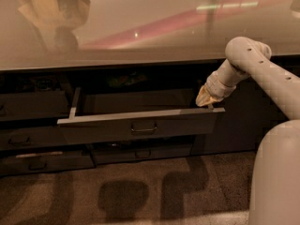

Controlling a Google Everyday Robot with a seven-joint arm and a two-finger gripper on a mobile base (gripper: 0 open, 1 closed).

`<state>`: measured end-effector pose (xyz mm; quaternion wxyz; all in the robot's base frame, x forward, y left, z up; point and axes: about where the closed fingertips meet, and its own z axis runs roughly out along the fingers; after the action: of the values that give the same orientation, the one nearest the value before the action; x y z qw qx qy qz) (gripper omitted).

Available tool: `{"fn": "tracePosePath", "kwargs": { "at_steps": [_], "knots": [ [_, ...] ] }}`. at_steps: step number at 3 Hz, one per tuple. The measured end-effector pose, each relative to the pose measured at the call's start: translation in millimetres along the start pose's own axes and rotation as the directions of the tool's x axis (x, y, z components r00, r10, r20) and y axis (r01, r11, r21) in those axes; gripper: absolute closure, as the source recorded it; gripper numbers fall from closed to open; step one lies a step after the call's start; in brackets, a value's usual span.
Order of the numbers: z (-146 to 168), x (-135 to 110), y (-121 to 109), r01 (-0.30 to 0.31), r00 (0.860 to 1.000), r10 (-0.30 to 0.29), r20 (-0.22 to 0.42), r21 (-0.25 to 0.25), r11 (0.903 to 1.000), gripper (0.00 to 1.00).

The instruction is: Open top drawer

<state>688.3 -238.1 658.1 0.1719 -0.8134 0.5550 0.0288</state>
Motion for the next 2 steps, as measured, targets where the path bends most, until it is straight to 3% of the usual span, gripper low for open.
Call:
{"fn": "tracePosePath", "kwargs": {
  "at_steps": [2],
  "knots": [
    [-3.3,0.1,2.9,0.005,1.0,-0.004,-0.029,0.02,0.9998,1.0]
  ]
}}
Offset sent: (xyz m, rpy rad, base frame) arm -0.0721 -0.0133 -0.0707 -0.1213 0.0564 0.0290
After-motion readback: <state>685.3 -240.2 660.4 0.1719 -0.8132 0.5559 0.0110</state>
